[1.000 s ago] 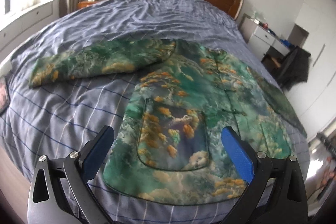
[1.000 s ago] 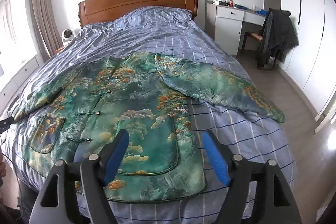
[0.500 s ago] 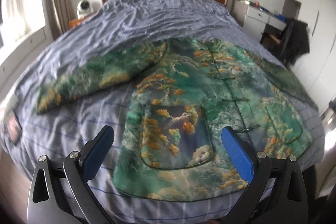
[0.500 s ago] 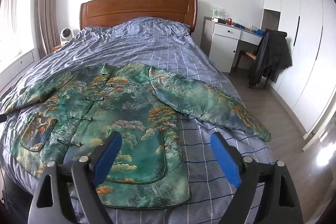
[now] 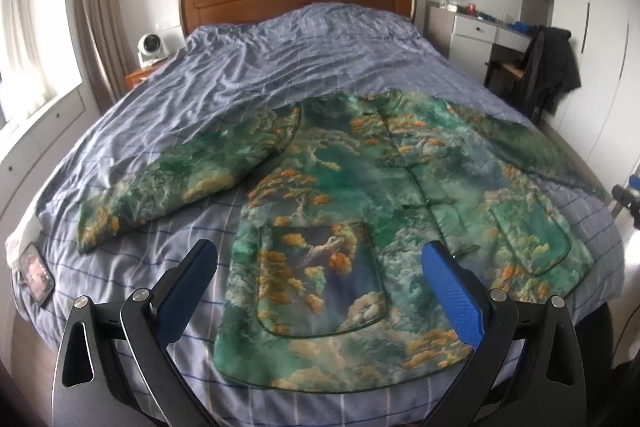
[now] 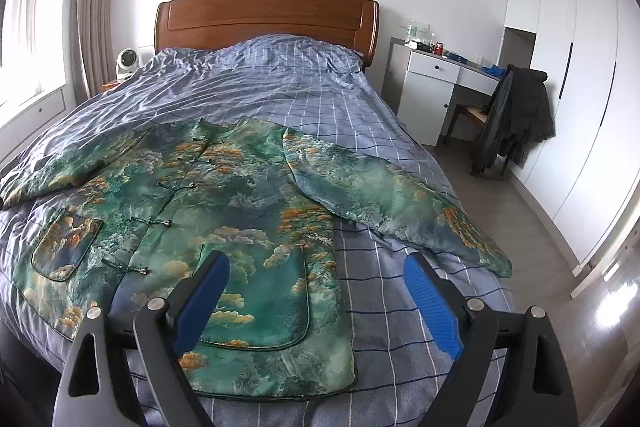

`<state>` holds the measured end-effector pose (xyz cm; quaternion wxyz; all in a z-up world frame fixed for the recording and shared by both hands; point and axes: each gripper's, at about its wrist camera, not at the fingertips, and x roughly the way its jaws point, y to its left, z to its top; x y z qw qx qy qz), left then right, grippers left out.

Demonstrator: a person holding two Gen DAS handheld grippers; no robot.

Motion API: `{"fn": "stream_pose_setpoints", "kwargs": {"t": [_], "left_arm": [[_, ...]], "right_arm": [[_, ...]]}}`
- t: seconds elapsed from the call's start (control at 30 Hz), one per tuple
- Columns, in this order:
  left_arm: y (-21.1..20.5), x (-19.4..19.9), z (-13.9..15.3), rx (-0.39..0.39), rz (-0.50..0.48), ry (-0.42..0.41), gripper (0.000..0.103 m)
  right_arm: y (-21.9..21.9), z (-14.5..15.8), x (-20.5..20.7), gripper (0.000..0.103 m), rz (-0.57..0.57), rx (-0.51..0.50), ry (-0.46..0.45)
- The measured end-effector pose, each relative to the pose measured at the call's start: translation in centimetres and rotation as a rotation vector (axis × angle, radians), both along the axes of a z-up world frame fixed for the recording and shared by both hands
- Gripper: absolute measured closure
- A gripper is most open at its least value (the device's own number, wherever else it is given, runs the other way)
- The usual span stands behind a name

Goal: Fold large clothes

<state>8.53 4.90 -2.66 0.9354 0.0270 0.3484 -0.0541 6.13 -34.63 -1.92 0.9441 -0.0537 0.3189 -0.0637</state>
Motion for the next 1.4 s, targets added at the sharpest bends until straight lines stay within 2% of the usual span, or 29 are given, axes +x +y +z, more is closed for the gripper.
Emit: {"fn": "stream_pose_setpoints", "kwargs": {"t": [0.27, 0.4, 0.43, 0.5, 0.6, 0.7, 0.8, 0.9, 0.97, 1.03, 1.2, 1.3, 1.33, 1.4], "left_arm": [[-1.1, 0.1, 0.4, -0.009, -0.014, -0.012, 0.001], [-1.6, -0.4, 0.2, 0.016, -0.026, -0.019, 0.001], [-1.7, -0.5, 0.2, 0.02, -0.03, -0.019, 0.001], [-1.8, -0.7, 0.0, 0.032, -0.034, -0.018, 0.001], [-2.0, -0.9, -0.2, 0.044, -0.031, -0.012, 0.001], [-2.2, -0.9, -0.3, 0.033, -0.027, 0.001, 0.001], [-2.6, -0.8, -0.2, 0.015, -0.026, 0.01, 0.001], [-2.9, -0.9, 0.2, 0.014, -0.026, 0.007, 0.001], [-3.1, -1.0, 0.4, 0.018, -0.027, 0.004, 0.001], [-3.2, -1.0, 0.5, 0.023, -0.026, 0.005, 0.001], [-2.8, -0.9, 0.7, 0.02, -0.012, 0.021, 0.001], [-2.3, -0.8, 0.6, 0.002, 0.004, 0.034, 0.001], [-2.0, -0.9, 0.7, -0.006, 0.012, 0.037, 0.001], [-1.6, -1.0, 0.6, -0.019, 0.025, 0.043, 0.001]], "right_arm": [[-0.5, -0.6, 0.2, 0.012, -0.009, -0.003, 0.026], [-1.3, -1.0, 0.6, 0.012, 0.008, 0.05, 0.052], [-2.1, -1.0, 0.7, 0.012, 0.023, 0.083, 0.053], [-3.4, -0.9, 0.9, 0.012, 0.019, 0.08, 0.039], [-7.4, -0.2, 1.4, 0.012, -0.053, 0.03, 0.005], [-13.4, 0.9, 1.8, 0.012, -0.17, 0.061, -0.035], [-20.3, 1.0, 2.6, 0.012, -0.292, 0.191, -0.052], [-26.8, -1.4, 3.7, 0.012, -0.401, 0.483, -0.005], [-30.5, -4.9, 4.1, 0.012, -0.467, 0.788, 0.006], [-32.2, -8.0, 4.5, 0.012, -0.519, 0.946, 0.008], [-33.4, -13.6, 7.5, 0.012, -0.577, 1.096, 0.035], [-34.6, -16.5, 9.2, 0.013, -0.665, 1.177, 0.009], [-34.8, -17.1, 9.6, 0.015, -0.697, 1.181, -0.005], [-35.2, -17.5, 10.0, 0.029, -0.757, 1.171, -0.055]]}}
